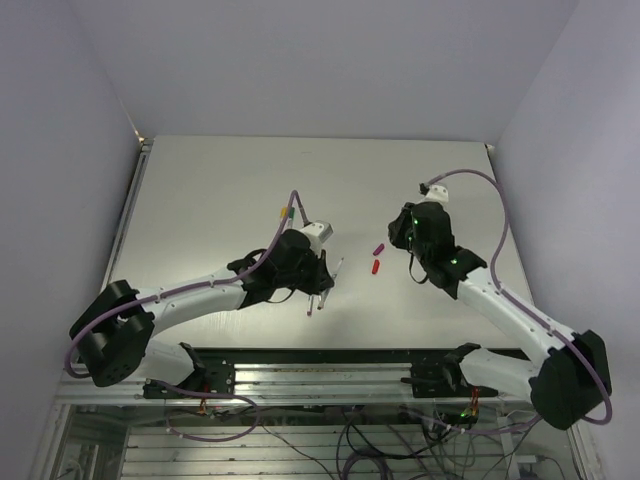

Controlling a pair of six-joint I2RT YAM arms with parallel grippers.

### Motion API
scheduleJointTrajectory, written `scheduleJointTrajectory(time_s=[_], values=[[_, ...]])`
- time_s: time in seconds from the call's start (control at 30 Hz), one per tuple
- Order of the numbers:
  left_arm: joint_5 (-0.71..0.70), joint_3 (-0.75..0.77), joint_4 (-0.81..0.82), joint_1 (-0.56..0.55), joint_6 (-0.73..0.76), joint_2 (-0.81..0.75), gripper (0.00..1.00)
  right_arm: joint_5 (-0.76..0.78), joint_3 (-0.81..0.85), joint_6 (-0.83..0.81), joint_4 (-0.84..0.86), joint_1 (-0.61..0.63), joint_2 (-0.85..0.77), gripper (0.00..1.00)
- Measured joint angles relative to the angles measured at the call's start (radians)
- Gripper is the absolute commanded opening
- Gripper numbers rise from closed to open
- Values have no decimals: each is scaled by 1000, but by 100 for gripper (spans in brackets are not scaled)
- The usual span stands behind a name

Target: Insert the pens into the pen caps

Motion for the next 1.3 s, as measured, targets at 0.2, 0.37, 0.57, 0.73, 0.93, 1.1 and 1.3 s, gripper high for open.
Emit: scheduleJointTrajectory(time_s=[0.2, 0.37, 0.57, 0.73, 0.93, 1.1, 1.3], values=[[82, -53, 172, -2, -15, 8, 7, -119, -95, -14, 114, 0, -133, 0], [110, -60, 288, -16, -26, 10, 7, -233, -173, 2, 250, 0, -213, 0], [117, -63, 416, -28, -39, 7, 7, -333, -256, 69, 457, 0, -268, 0], [117, -80, 510, -35, -50, 7, 7, -372, -306, 129, 592, 0, -275, 0], [114, -97, 571, -37, -68, 7, 7, -393, -360, 187, 719, 0, -298, 0], [108, -100, 595, -37, -75, 2, 7, -394, -374, 206, 781, 0, -306, 0], [106, -100, 609, -37, -78, -7, 7, -397, -378, 217, 813, 0, -306, 0]])
